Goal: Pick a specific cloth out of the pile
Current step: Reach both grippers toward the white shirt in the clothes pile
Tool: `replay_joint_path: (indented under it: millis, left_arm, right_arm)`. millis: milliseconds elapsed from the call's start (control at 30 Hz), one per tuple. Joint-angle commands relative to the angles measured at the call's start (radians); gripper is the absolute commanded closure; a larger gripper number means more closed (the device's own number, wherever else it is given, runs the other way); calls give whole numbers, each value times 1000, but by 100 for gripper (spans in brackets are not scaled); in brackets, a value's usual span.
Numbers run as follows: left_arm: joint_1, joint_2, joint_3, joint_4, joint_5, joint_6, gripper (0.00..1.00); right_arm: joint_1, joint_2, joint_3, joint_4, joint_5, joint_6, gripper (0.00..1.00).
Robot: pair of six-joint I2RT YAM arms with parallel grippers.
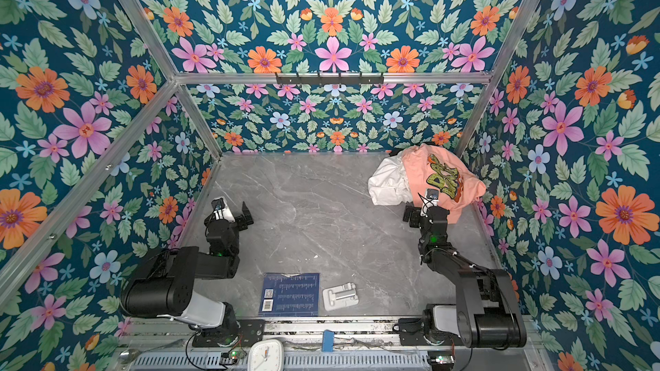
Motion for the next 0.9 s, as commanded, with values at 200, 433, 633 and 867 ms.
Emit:
replay_joint_path:
  millis: [200, 433, 633, 867]
  left_arm:
    - [-4, -120, 217, -495, -167, -124, 0]
    - [-20, -95, 372, -739, -72, -262, 0]
    - [-56, -52, 442, -790, 73, -368, 0]
    - [-182, 17, 530, -809, 128, -389, 0]
  right_arm:
    - [39, -96, 121, -328, -11, 95, 1]
    - [86, -87, 206, -471, -24, 115, 1]
    - [86, -60, 263, -581, -55, 156, 1]
    - [86, -17, 312, -659, -99, 184, 1]
